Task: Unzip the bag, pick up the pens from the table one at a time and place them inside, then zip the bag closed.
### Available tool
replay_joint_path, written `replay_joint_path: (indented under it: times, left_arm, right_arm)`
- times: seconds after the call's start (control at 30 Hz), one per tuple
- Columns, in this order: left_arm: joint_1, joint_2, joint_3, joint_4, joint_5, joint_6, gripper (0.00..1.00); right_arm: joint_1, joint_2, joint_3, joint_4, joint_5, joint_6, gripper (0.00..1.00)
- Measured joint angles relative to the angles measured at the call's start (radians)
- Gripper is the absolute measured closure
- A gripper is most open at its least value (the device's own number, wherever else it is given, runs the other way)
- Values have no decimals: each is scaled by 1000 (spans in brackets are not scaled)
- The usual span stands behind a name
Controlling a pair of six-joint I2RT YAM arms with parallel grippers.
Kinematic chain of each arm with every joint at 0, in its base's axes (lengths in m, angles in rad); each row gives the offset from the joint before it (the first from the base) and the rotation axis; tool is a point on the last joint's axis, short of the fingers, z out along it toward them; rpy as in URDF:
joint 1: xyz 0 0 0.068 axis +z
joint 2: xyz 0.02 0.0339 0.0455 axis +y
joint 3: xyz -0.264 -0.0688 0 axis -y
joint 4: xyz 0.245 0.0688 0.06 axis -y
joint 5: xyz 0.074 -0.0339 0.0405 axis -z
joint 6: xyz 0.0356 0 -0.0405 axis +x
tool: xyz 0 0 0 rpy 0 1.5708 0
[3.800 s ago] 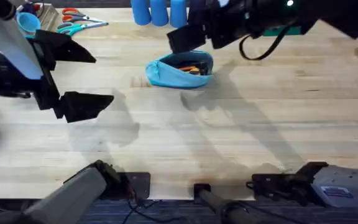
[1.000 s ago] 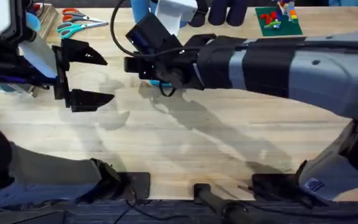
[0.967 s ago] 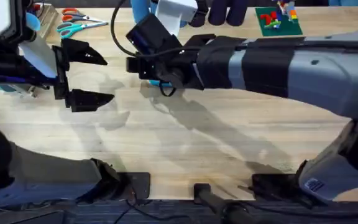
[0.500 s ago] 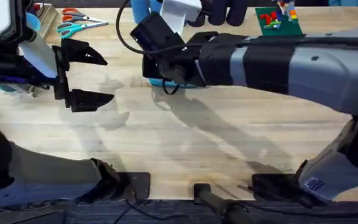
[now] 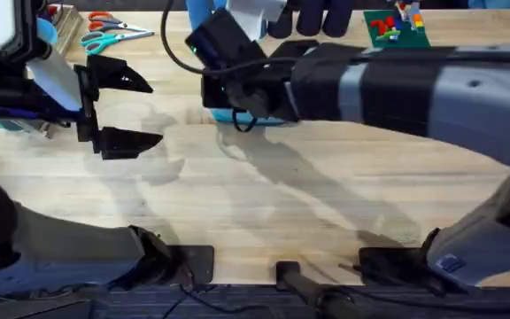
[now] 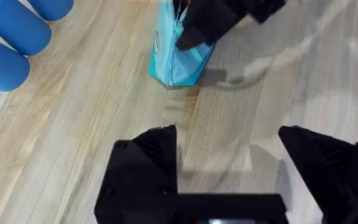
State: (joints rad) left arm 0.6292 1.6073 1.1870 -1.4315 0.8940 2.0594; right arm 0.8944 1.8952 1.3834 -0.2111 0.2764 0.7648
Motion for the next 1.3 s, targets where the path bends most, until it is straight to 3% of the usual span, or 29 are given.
replay_joint_path:
  times: [0.23,0.7,1.0,1.1,1.3]
  left_arm:
    - [0,0,0,0,0,0,7]
    - [0,0,0,18,20,0,7]
    - [-49,0,0,107,56,-2,7]
    - [-81,0,0,182,65,-41,7]
    - [-158,2,0,338,81,-184,7]
  right_arm:
    - [-1,-74,0,-13,-1,-26,971]
    - [-1,-77,0,-14,-3,-40,971]
    - [-1,-77,0,-14,-3,-40,971]
    - [-1,-77,0,-14,-3,-40,971]
    - [-1,-77,0,-14,-3,-41,971]
